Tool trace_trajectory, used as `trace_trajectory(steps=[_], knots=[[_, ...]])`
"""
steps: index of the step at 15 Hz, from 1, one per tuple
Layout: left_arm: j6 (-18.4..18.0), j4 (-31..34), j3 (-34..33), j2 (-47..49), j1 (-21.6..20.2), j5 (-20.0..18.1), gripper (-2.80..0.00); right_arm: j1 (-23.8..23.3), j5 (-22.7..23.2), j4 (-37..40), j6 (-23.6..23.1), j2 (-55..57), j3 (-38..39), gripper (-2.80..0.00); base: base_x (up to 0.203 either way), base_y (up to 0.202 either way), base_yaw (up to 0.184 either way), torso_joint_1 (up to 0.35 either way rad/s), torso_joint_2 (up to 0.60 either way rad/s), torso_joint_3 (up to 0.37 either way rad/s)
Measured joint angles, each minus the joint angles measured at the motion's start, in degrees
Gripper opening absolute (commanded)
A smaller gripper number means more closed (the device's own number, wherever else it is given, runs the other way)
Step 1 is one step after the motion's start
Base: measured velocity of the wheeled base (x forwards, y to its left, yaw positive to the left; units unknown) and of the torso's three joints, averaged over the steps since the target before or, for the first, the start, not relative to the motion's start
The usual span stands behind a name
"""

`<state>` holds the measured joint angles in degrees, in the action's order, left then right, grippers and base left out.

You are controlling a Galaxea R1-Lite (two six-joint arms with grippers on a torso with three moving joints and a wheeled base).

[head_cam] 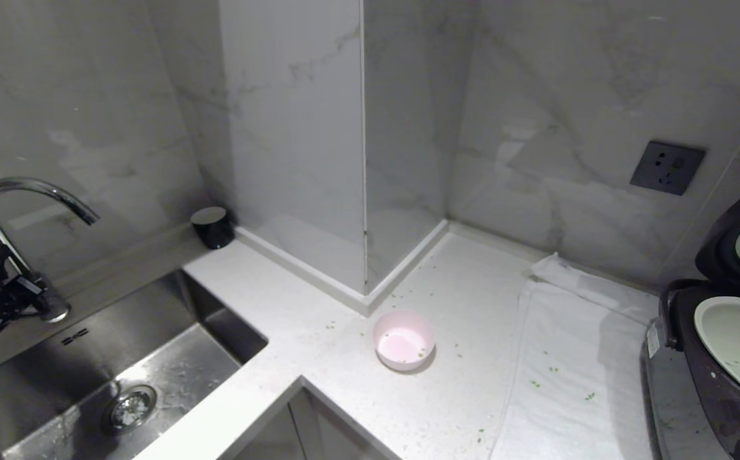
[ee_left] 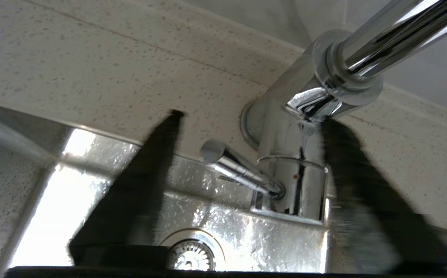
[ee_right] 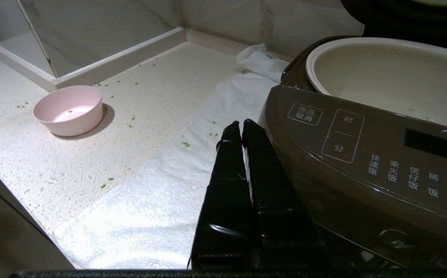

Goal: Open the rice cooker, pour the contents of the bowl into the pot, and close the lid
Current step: Turn on the tap

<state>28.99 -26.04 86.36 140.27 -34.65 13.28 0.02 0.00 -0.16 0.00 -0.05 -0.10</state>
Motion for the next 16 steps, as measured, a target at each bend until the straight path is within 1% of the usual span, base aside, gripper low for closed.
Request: trace_trajectory(steps=[5, 9, 16], knots=[[0.7, 0.2, 0.97, 0.28, -0.07, 0.22, -2.8, -0.02, 0.0, 0.0, 0.0, 0.0, 0.0, -2.8, 0.0, 0.0, 0.0, 0.0, 0.0, 0.0], [0.89, -0.32, -0.53, -0.38, -0.05, 0.11, -2.8, 0.0, -0.02, -0.02, 0.0, 0.0, 0.0, -2.8, 0.0, 0.0, 0.0, 0.0, 0.0, 0.0], [0.85, 0.64, -3.24, -1.56, 0.11, 0.02, -2.8, 0.0, 0.0, 0.0, 0.0, 0.0, 0.0, -2.8, 0.0, 0.0, 0.0, 0.0, 0.0, 0.0]])
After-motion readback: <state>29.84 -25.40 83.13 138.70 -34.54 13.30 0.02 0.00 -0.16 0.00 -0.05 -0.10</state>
